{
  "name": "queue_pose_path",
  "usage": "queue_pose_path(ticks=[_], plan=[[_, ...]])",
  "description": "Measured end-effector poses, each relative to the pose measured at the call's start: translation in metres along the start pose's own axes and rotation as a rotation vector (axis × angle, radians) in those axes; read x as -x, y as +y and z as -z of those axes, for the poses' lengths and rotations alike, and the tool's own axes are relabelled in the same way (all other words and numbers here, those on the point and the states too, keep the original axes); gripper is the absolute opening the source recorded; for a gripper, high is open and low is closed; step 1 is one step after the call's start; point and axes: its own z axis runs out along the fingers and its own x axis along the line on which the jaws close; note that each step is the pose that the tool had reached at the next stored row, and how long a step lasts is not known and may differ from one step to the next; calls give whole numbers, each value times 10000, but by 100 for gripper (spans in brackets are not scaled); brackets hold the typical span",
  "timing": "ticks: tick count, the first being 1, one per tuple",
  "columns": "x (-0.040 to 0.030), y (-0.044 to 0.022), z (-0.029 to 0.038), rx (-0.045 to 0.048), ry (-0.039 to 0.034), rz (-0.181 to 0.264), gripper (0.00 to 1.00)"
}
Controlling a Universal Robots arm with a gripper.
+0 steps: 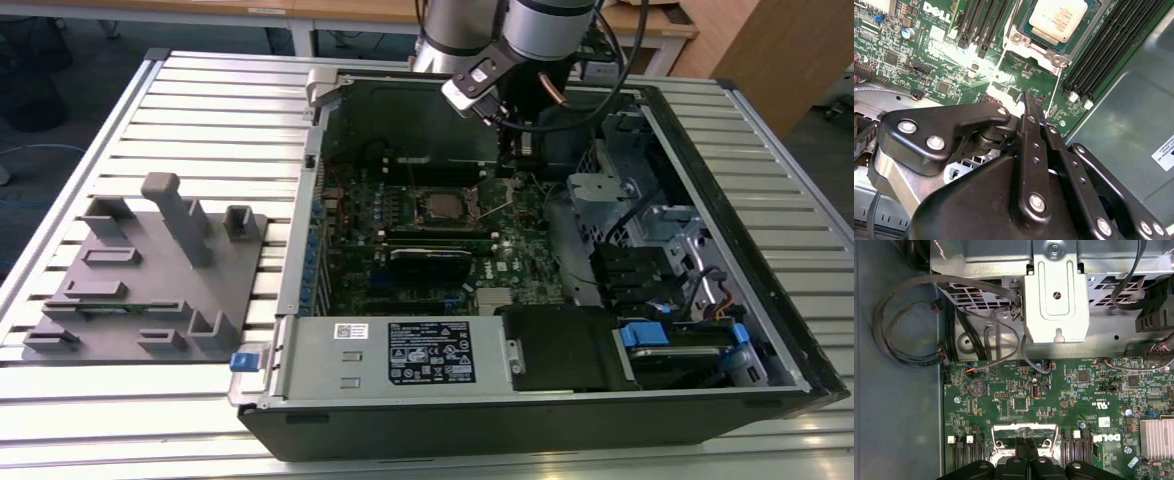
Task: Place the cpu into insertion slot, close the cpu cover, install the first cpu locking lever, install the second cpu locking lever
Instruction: 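Close the cpu cover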
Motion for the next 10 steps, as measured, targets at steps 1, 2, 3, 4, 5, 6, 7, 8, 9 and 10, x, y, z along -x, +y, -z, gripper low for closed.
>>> queue_pose_path(ticks=[1,2,3,4,5,6,7,8,9,10], plan=[[0,4,0,0,0,0,10],[0,6,0,0,0,-2,10],[0,9,0,0,0,-2,10],[0,9,0,0,0,-3,10],[0,10,0,0,0,-3,10],[0,11,0,0,0,-2,10],[0,11,0,0,-1,-2,10],[0,11,0,0,0,-2,10],[0,13,0,0,-1,-1,10],[-1,17,-1,0,0,0,10]])
